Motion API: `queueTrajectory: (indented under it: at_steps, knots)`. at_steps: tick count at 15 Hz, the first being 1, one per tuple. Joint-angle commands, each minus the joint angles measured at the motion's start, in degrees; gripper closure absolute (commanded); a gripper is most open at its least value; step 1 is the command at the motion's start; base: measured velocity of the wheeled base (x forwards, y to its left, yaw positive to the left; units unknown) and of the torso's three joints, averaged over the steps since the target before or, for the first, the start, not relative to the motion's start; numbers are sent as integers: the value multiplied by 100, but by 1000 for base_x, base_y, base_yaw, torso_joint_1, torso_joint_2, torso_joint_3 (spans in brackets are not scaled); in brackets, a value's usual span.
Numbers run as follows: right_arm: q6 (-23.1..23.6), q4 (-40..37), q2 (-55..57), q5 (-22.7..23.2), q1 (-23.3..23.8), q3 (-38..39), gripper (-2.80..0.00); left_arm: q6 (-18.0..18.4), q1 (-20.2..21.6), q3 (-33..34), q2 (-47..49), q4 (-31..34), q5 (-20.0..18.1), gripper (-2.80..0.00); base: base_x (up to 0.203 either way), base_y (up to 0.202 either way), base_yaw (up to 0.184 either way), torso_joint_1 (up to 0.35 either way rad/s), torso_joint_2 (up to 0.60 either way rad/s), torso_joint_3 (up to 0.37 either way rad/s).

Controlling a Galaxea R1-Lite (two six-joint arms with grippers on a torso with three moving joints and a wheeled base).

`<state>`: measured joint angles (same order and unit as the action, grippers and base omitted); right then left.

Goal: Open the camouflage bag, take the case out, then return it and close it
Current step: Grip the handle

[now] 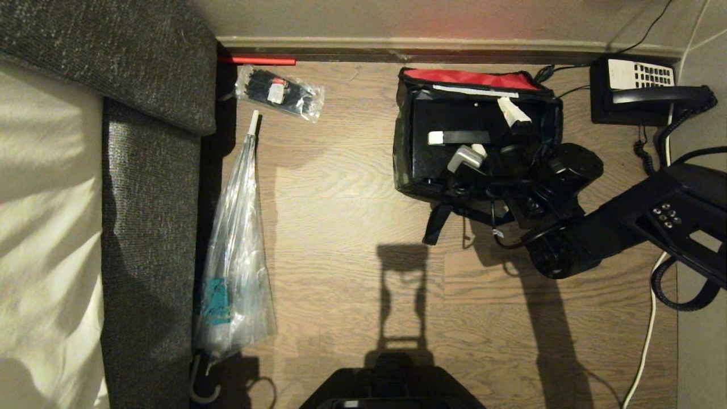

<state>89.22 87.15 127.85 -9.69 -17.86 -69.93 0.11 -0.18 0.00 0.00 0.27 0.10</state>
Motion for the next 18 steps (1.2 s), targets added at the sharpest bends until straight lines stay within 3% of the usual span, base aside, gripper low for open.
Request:
queueTrajectory:
  at_steps: [1,6,10,18]
  knots:
    - [59,51,-17,-6,-7,-4,-280,7,1,0,0,6,-1,0,0,0,0,0,0,0]
    - [60,51,-15,-6,-7,5,-280,-2,1,6,0,-9,8,0,0,0,0,0,0,0]
    - [51,51,-4,-6,-7,14,-280,33,1,0,0,0,-1,0,127,0,-3,1,1,1]
    - [59,51,40,-6,-7,76,-280,33,1,0,0,0,-1,0,0,0,0,0,0,0]
